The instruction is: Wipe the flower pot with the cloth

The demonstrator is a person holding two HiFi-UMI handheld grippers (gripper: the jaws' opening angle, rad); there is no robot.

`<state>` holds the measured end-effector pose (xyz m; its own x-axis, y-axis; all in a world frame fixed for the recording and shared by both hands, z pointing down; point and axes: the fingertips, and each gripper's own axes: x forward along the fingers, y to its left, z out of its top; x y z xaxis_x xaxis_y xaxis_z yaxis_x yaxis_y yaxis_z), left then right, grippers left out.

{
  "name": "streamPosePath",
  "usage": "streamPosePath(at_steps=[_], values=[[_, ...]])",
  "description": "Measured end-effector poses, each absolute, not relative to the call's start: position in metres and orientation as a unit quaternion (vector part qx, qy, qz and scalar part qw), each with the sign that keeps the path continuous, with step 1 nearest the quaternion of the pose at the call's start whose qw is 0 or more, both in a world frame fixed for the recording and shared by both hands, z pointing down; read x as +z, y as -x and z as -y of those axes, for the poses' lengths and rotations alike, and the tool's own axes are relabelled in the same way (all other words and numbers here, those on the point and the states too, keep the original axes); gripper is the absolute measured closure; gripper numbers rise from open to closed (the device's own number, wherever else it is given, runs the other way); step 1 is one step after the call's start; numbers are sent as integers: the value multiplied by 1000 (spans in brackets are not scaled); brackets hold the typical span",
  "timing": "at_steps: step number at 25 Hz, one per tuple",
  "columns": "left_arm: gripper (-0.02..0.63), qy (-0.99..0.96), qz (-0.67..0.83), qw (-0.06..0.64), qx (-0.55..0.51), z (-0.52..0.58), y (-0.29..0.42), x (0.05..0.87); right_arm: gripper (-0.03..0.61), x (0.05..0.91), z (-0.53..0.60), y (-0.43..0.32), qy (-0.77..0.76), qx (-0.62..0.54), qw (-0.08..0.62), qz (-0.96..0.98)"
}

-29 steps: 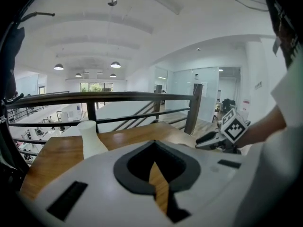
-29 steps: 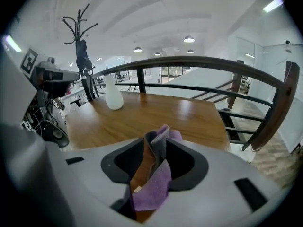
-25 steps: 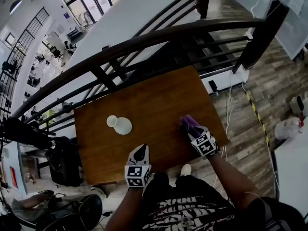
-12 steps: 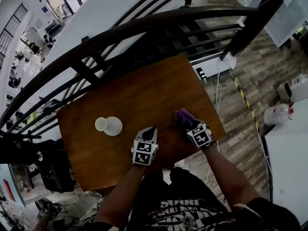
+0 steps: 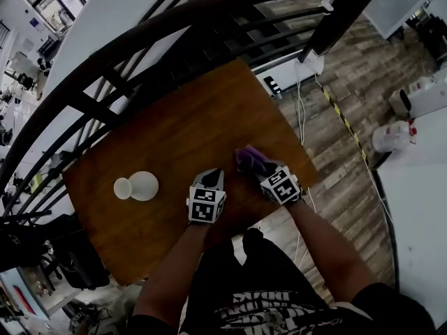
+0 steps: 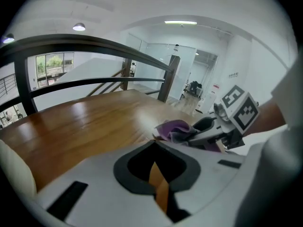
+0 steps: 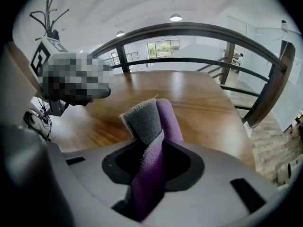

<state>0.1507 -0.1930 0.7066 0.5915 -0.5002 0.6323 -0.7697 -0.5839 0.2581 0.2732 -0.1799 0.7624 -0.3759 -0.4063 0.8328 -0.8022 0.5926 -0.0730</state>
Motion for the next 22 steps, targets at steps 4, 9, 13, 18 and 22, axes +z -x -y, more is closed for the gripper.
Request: streamPosePath(at_steps=[4, 9, 13, 18, 22], values=[[615, -852, 371, 264, 258, 197, -155, 709, 505, 758, 180, -267, -383, 250, 382, 803], [615, -856, 393, 242, 232, 208, -149, 676, 511, 724, 189, -257, -385, 268, 332, 818], [615, -856, 418, 227, 200, 220, -129, 634, 509, 696, 209, -234, -373, 253, 316, 835], [615, -848, 465, 192, 165, 227, -73, 578, 509, 663, 228, -173, -329, 219, 316, 863], [615, -827, 516, 177, 137, 224, -3, 537, 509, 630, 242, -102, -292, 188, 307, 886]])
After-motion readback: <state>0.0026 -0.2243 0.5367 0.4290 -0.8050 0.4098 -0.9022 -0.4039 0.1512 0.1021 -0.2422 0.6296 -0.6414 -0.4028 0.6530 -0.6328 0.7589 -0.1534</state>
